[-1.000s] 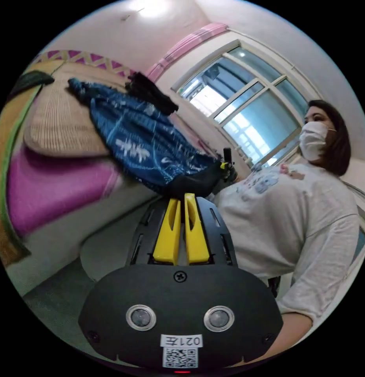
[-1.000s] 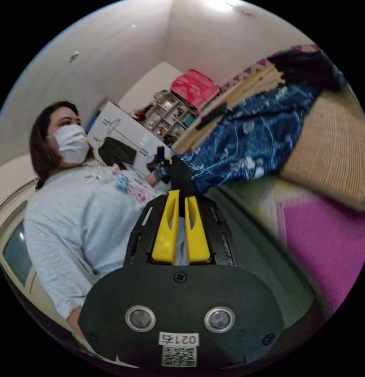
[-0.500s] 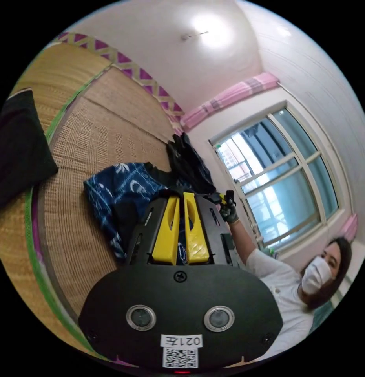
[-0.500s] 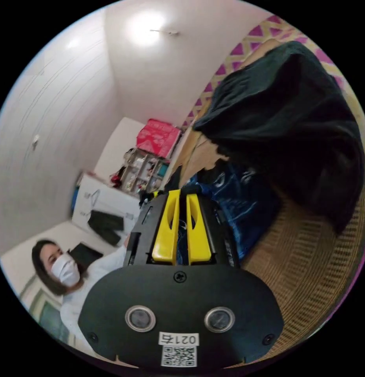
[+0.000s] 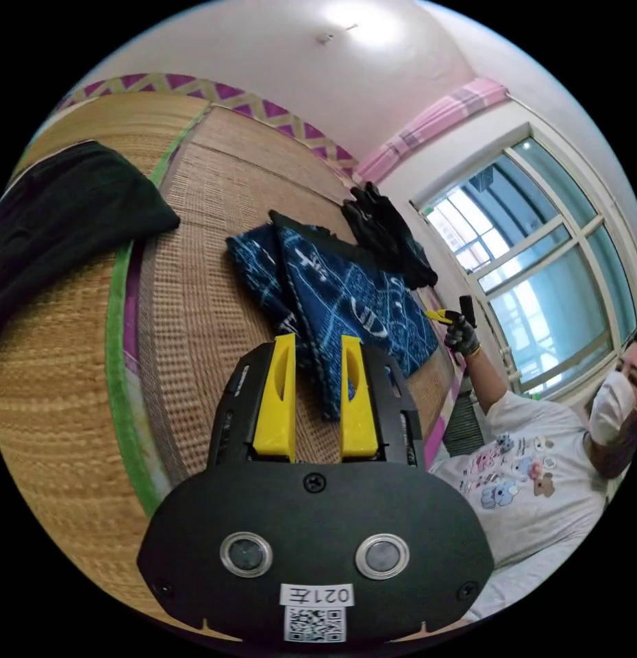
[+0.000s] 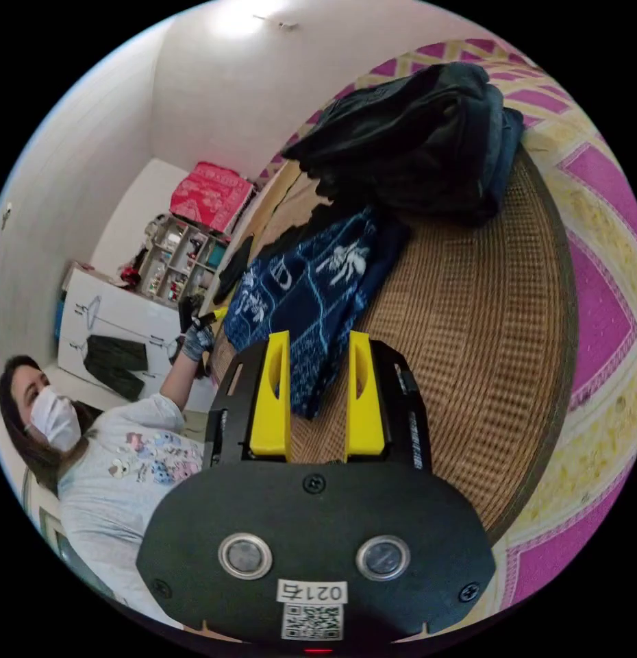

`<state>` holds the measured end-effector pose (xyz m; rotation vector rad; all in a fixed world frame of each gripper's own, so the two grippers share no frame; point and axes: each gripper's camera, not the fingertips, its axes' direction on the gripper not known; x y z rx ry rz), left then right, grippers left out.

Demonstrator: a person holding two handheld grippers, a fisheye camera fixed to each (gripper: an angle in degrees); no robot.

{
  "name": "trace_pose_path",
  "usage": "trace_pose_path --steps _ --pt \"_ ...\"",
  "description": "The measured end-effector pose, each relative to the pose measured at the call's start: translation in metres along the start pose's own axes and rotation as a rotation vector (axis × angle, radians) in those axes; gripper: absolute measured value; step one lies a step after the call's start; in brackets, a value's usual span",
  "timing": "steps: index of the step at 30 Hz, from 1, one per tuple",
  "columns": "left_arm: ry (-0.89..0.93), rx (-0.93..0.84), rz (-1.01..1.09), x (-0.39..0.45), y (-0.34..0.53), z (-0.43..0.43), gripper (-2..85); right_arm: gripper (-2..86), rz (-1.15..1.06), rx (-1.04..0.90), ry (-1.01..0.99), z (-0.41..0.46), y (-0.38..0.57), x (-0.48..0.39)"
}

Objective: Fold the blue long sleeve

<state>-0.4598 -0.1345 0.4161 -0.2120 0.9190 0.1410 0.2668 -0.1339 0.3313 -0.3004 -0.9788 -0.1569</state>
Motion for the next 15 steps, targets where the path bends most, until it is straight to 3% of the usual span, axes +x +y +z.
trace_pose_path --steps 3,7,15 --pt "-0.108 -0.009 -0.015 0.013 0.0 0.016 8.2 11.2 -0.038 -0.041 0.095 0.014 0.016 -0.018" --pt "-0.168 -0.013 0.031 0.032 -0.005 0.027 2.6 8.8 -0.018 -0.075 0.033 0.03 0.022 -0.02" --pt "-0.148 0.09 0.085 0.069 0.002 0.006 -0.8 1.3 -0.064 0.024 -0.003 0.006 0.027 -0.039"
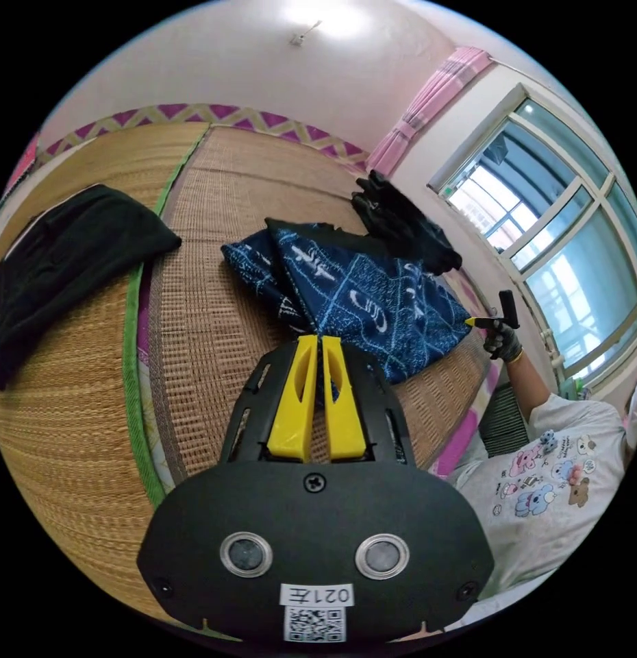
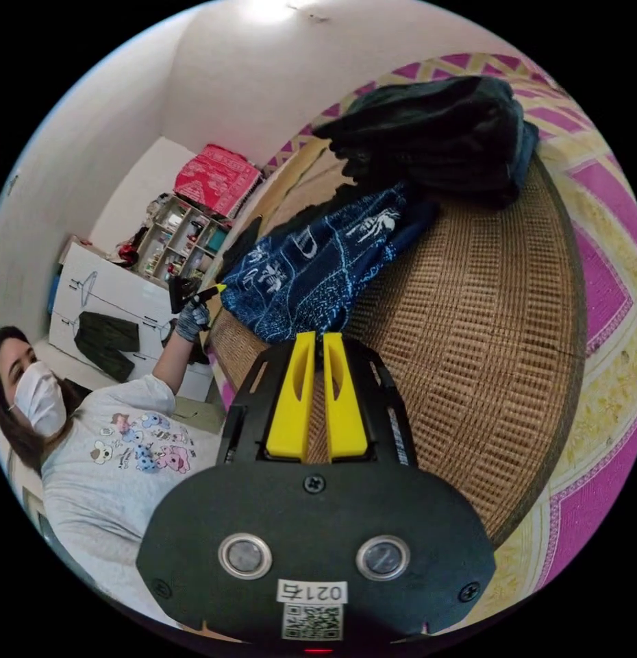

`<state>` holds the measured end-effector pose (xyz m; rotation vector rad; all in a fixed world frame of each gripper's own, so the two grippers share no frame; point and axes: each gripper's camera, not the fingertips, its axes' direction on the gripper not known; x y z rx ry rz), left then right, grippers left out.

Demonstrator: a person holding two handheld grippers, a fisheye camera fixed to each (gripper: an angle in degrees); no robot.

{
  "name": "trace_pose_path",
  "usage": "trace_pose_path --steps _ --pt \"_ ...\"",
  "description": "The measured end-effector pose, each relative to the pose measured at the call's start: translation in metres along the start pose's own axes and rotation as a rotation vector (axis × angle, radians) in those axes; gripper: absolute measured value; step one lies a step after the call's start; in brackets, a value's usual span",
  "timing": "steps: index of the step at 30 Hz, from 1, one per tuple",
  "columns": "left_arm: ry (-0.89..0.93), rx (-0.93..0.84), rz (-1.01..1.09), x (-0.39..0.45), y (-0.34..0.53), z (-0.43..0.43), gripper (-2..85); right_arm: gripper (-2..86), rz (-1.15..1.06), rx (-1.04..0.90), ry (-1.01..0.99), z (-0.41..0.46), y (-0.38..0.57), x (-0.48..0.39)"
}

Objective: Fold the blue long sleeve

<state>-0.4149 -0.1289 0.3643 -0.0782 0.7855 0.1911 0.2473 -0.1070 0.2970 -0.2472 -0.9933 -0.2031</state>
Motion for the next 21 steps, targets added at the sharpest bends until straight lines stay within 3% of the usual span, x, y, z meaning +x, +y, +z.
trace_pose_path --steps 3,6,11,14,17,21 --pt "-0.049 -0.014 -0.056 -0.01 0.009 0.004 -0.9 0.9 0.044 -0.073 -0.026 0.011 0.011 0.014" --pt "0.049 -0.081 -0.166 -0.032 0.024 0.028 -0.8 1.3 0.083 -0.118 -0.04 0.028 0.021 0.027" --pt "0.052 -0.034 -0.161 -0.02 0.033 0.02 0.8 7.1 0.066 -0.104 0.003 0.021 0.023 0.016" --pt "0.091 -0.052 -0.14 -0.009 0.037 0.021 6.7 9.9 0.106 -0.094 -0.052 0.024 0.019 0.02" --pt "0.178 -0.161 -0.133 0.001 0.041 0.051 8.0 6.6 0.114 -0.141 -0.071 0.042 0.01 0.021" --pt "0.137 -0.226 -0.091 0.016 0.038 0.07 3.4 2.2 0.118 -0.175 -0.074 0.054 0.005 0.016"
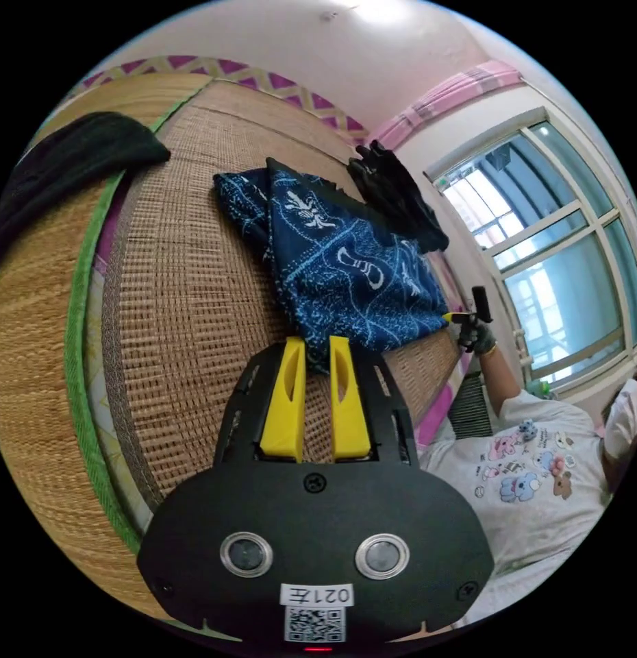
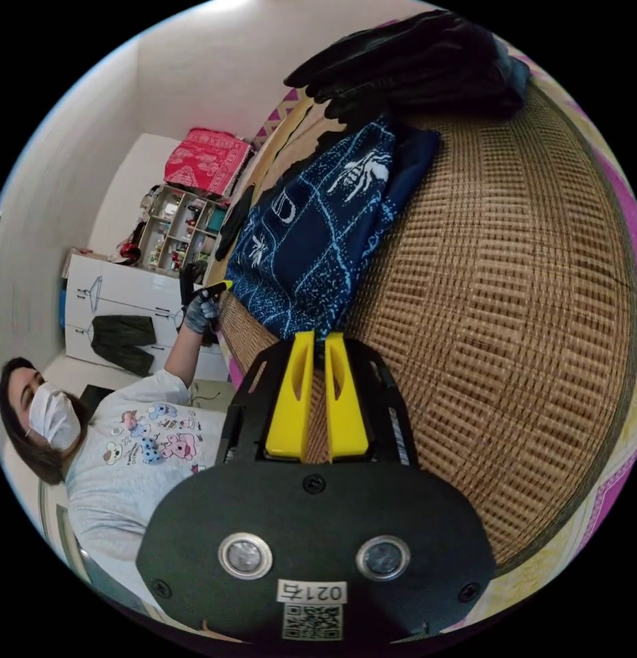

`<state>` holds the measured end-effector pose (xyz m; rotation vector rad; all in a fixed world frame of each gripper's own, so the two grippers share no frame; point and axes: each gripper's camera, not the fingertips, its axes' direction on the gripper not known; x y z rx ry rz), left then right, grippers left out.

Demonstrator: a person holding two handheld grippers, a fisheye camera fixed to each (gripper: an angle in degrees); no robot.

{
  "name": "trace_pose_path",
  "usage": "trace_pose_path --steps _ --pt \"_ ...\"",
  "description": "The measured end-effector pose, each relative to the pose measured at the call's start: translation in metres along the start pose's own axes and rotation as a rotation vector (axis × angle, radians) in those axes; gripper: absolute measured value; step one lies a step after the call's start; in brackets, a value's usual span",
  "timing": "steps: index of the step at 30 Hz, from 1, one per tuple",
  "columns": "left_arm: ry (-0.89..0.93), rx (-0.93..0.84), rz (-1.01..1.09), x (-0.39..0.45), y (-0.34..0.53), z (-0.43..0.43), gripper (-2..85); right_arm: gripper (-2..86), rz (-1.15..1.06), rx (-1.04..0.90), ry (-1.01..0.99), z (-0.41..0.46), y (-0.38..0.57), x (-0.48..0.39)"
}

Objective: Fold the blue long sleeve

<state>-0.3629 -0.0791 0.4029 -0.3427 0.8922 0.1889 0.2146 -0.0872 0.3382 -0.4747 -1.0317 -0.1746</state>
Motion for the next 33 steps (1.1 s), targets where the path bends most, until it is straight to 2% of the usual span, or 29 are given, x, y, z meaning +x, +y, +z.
trace_pose_path --steps 3,5,9,12,14,16,18,21,25,28,33 --pt "0.031 -0.038 0.086 0.004 -0.001 -0.013 0.4 1.4 -0.019 0.026 -0.057 -0.011 0.014 -0.008" --pt "0.079 -0.067 0.146 0.007 0.0 -0.027 -0.2 1.2 -0.061 -0.027 -0.129 -0.004 0.034 -0.025" --pt "0.058 -0.186 0.28 0.013 0.017 -0.039 -0.4 1.8 -0.146 -0.2 -0.075 0.045 0.068 -0.059" --pt "-0.027 -0.227 0.241 0.002 0.039 -0.034 0.0 4.3 -0.197 -0.258 0.028 0.062 0.085 -0.078" --pt "-0.025 -0.145 0.185 -0.004 0.055 -0.048 0.1 7.3 -0.183 -0.126 0.063 0.032 0.083 -0.077" --pt "-0.063 0.059 0.138 0.008 0.082 -0.073 -0.1 8.2 -0.144 0.021 0.056 0.002 0.075 -0.065" --pt "-0.048 0.156 0.14 0.035 0.1 -0.074 0.2 9.0 -0.126 0.125 0.059 -0.017 0.062 -0.053" --pt "0.056 0.161 0.097 0.086 0.116 -0.033 4.4 10.6 -0.102 0.184 0.081 -0.026 0.027 -0.034" --pt "0.25 0.112 -0.003 0.148 0.129 0.053 8.3 11.4 -0.06 0.124 0.126 -0.015 -0.016 -0.014" --pt "0.392 0.059 -0.105 0.174 0.127 0.11 9.5 11.5 -0.047 0.087 0.103 -0.012 -0.032 -0.007" --pt "0.512 -0.019 -0.275 0.194 0.12 0.167 11.6 12.8 -0.05 0.047 0.123 -0.012 -0.04 -0.013"
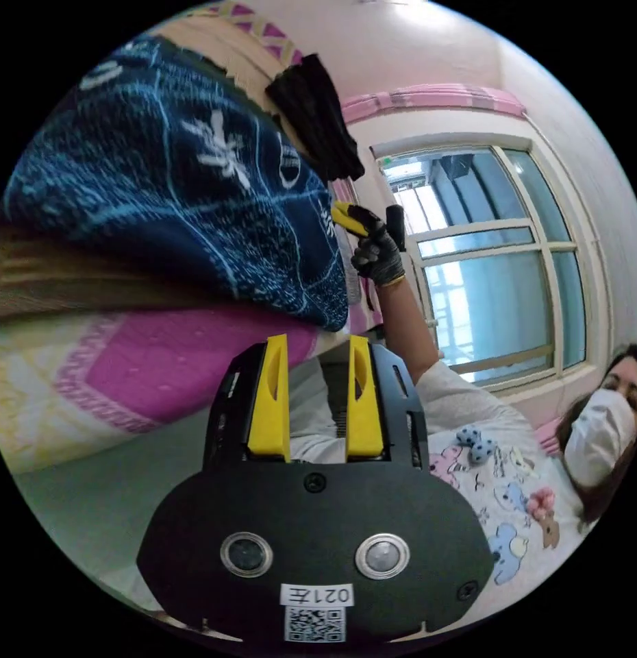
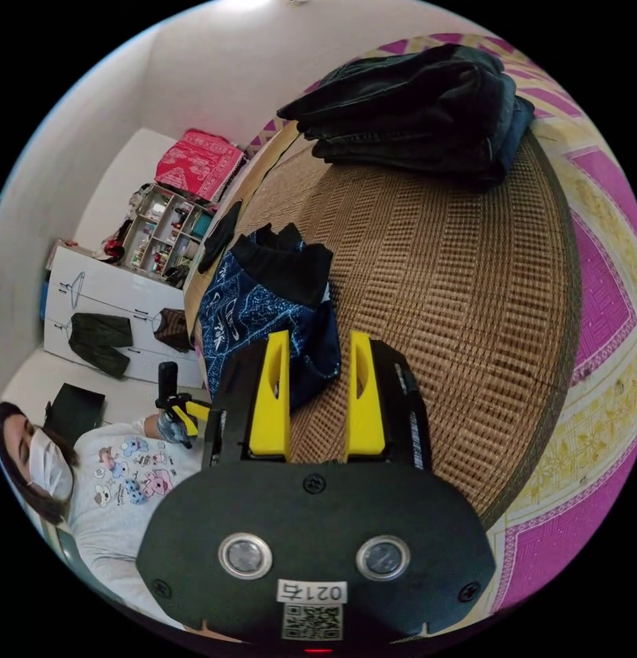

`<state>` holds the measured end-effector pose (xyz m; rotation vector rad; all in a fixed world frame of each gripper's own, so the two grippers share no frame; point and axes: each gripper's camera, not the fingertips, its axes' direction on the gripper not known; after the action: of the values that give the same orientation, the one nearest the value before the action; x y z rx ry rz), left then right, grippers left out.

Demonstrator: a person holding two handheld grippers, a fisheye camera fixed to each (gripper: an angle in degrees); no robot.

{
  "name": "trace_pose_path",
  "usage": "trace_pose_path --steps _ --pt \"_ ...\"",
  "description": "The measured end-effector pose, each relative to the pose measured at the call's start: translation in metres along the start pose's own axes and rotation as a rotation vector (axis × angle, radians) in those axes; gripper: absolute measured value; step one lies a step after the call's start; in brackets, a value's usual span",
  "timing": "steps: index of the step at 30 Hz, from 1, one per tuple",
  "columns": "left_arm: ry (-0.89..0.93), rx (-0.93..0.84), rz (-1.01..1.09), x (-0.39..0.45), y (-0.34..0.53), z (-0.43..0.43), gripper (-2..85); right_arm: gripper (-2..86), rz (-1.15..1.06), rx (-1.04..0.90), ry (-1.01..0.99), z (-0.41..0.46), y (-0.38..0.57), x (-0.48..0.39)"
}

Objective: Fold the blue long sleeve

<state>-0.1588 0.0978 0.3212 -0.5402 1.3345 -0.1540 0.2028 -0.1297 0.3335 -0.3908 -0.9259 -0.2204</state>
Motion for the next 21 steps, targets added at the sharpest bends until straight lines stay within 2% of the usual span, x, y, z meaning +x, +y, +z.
trace_pose_path --steps 5,15,17,21 --pt "0.058 0.079 -0.167 -0.006 -0.001 0.013 11.9 13.9 0.02 -0.022 -0.035 -0.002 -0.005 0.001" --pt "0.124 0.044 -0.161 0.001 0.001 0.05 10.8 13.4 0.074 -0.098 -0.231 0.017 -0.037 0.014" --pt "0.157 0.045 -0.173 -0.005 0.002 0.051 9.2 11.8 0.081 -0.12 -0.267 0.026 -0.044 0.016" --pt "0.288 0.058 -0.168 -0.017 0.008 0.039 0.0 5.1 0.088 -0.11 -0.26 0.026 -0.05 0.009"
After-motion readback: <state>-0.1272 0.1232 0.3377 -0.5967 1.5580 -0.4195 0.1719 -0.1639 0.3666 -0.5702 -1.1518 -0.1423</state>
